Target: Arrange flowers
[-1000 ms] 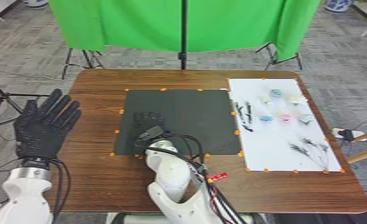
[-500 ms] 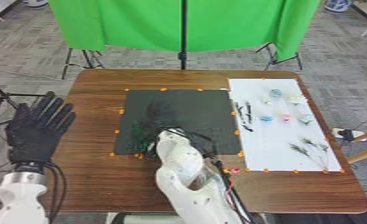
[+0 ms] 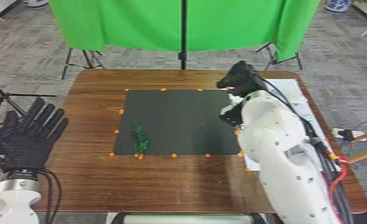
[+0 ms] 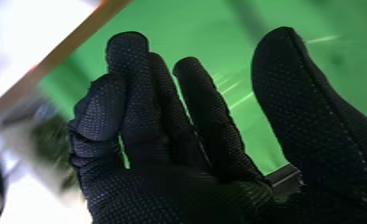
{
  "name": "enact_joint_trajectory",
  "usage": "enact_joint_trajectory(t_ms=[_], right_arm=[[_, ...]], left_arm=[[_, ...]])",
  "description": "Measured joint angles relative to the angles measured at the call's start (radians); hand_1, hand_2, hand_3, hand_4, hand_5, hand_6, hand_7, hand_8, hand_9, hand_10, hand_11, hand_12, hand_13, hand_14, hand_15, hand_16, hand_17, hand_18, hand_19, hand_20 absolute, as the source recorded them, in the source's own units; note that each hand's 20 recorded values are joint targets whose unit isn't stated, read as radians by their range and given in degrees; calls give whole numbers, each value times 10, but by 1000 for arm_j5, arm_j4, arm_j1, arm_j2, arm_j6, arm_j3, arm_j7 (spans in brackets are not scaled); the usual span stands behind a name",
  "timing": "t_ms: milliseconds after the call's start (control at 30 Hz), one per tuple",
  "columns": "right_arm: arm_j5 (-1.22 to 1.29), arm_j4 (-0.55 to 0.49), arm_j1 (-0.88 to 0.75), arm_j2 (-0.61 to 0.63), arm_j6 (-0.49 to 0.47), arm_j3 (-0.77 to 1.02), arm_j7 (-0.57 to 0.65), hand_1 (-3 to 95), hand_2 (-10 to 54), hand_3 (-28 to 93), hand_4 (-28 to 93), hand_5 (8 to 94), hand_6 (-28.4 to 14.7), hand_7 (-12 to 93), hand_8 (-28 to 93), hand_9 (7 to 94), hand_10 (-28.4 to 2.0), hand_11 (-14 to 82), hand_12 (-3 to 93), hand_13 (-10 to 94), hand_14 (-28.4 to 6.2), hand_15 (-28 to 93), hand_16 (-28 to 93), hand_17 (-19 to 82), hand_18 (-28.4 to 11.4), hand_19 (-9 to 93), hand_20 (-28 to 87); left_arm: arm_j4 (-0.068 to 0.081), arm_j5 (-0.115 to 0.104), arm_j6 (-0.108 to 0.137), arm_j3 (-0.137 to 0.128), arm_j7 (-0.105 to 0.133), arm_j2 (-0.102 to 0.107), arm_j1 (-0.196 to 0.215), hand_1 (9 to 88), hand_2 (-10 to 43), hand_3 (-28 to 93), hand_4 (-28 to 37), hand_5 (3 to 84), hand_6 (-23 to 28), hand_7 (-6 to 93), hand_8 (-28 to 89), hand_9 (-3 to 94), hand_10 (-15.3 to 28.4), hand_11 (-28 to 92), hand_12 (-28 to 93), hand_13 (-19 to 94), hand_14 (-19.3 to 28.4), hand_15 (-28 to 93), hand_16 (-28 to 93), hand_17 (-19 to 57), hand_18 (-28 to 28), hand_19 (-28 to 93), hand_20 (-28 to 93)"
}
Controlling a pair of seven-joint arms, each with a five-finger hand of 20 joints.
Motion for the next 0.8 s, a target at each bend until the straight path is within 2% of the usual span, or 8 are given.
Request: enact_joint_trajectory(t_ms=[100, 233, 400, 533, 700, 800], right_arm=[[-1, -53, -67, 116, -7, 113, 11, 397, -95, 800, -270, 494, -127, 186, -97, 524, -254, 193, 171, 535, -201, 577, 178, 326, -284, 890, 311], [4, -110, -195, 254, -18, 260, 54, 396, -95, 801, -272, 493, -126, 179, -97, 518, -255, 184, 169, 533, -200, 573, 173, 327, -284, 893, 309], [5, -147, -364, 373, -19, 401, 128, 401, -95, 795, -279, 511, -121, 176, -97, 519, -249, 179, 167, 535, -197, 574, 172, 333, -284, 910, 315], [4, -164, -471, 403, -29, 469, 136, 409, -95, 793, -281, 577, -98, 199, -100, 543, -236, 178, 166, 538, -194, 573, 174, 330, -284, 910, 318], [19, -169, -549, 398, -79, 490, 134, 395, -95, 773, -282, 587, -94, 203, -108, 551, -231, 175, 165, 541, -188, 566, 176, 326, -281, 906, 324], [37, -161, -574, 383, -78, 492, 135, 390, -95, 763, -282, 576, -93, 197, -110, 533, -231, 171, 165, 523, -188, 571, 182, 325, -279, 907, 328]], left_arm=[[-1, -6, 4, -1, 4, 0, 1, 245, 95, 730, -283, 424, 82, 130, -93, 352, 154, 166, 106, 262, 164, 336, -55, -53, 142, 294, 106], [-3, -10, 20, -1, 9, 0, 1, 244, 98, 732, -283, 427, 83, 132, -95, 353, 154, 168, 106, 264, 164, 340, -56, -54, 142, 299, 108], [-6, -11, 27, -3, 13, 0, 5, 244, 99, 732, -283, 427, 84, 134, -96, 355, 153, 171, 106, 266, 163, 345, -57, -55, 144, 305, 110], [-6, -11, 27, -8, 15, -1, 6, 246, 103, 730, -283, 428, 84, 136, -96, 355, 153, 173, 106, 265, 164, 346, -58, -55, 144, 307, 110], [-6, -9, 45, -10, 18, -1, 3, 245, 107, 732, -283, 432, 86, 137, -97, 355, 153, 175, 106, 264, 163, 351, -59, -57, 145, 312, 111], [-5, -8, 49, -9, 18, -2, -2, 247, 112, 726, -283, 432, 86, 138, -97, 355, 154, 177, 106, 264, 164, 353, -60, -57, 146, 313, 111]])
